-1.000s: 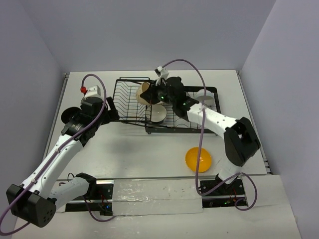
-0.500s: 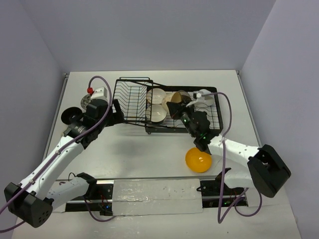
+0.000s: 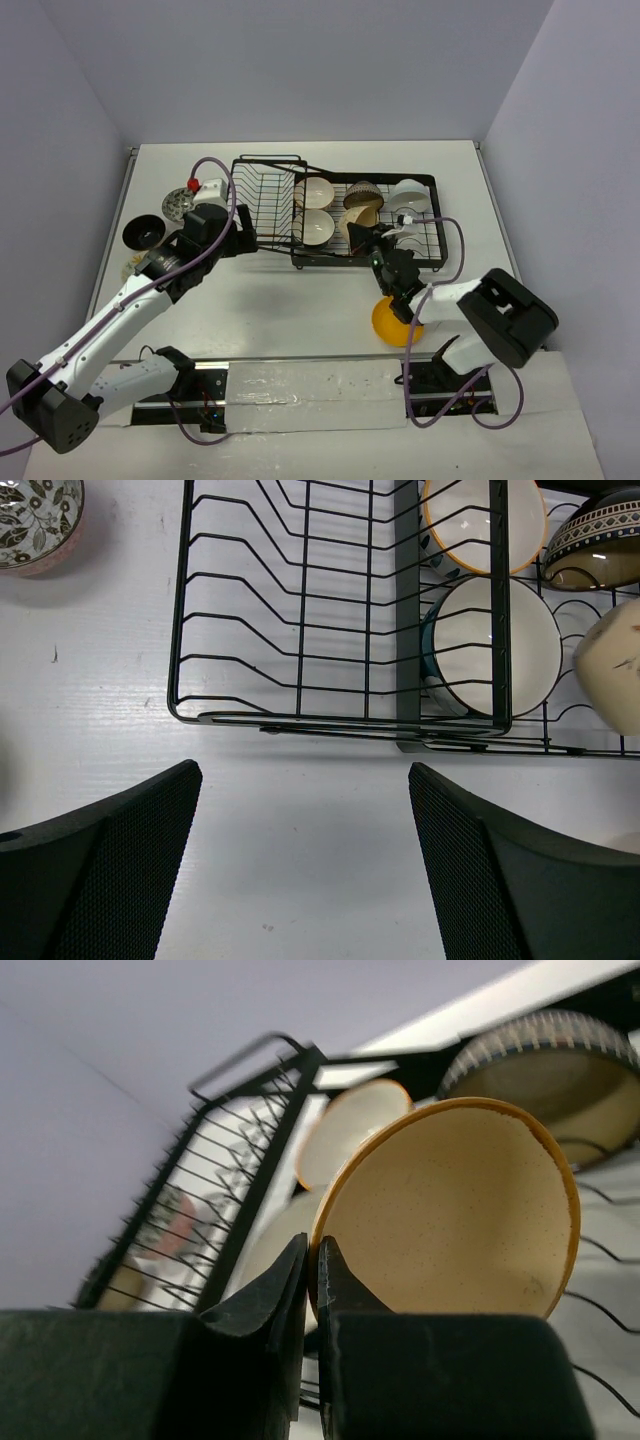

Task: Load the bowls into the dish rack
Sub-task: Place the bowl in the dish rack.

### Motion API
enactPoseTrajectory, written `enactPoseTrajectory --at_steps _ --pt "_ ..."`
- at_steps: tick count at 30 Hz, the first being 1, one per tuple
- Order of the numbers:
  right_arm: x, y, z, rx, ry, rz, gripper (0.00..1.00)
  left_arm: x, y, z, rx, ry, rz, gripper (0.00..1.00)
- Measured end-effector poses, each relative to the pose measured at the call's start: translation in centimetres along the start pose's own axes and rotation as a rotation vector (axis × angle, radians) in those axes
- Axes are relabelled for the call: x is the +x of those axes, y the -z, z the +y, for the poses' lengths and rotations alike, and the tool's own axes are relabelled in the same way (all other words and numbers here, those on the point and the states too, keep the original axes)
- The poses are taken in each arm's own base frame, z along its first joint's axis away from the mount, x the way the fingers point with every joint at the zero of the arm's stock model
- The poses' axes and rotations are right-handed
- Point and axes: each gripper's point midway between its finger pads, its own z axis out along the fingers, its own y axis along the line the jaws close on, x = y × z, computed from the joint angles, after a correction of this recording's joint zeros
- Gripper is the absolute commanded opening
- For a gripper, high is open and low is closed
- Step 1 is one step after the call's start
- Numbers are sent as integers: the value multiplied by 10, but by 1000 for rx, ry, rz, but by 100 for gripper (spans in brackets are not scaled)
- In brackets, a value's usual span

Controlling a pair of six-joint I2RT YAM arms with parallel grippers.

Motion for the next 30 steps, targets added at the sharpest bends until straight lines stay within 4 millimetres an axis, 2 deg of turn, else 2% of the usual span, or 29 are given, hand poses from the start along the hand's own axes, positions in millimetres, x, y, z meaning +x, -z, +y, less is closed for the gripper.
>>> enactPoseTrajectory --at_steps 5,15,17,18,20,22,26,30 --pt "37 -1 -26 61 43 89 0 0 1 0 -14 -10 -11 91" --pt "37 -13 -32 50 13 50 0 -2 1 3 -34 -12 -24 91" --pt "37 -15 -32 46 3 43 9 -2 1 3 -34 -12 -24 91" --pt "36 -15 -32 46 1 41 21 -2 1 3 -33 -13 -23 91" --pt "36 -15 -32 46 -1 39 29 -2 1 3 -32 -13 -23 91" --pt "38 -14 -35 53 3 48 42 -2 1 2 -32 -14 -23 91" --pt "42 -8 -43 75 17 64 45 -2 1 2 -32 -14 -23 91" --pt "37 -4 -43 73 20 59 49 -2 1 3 -33 -14 -24 92"
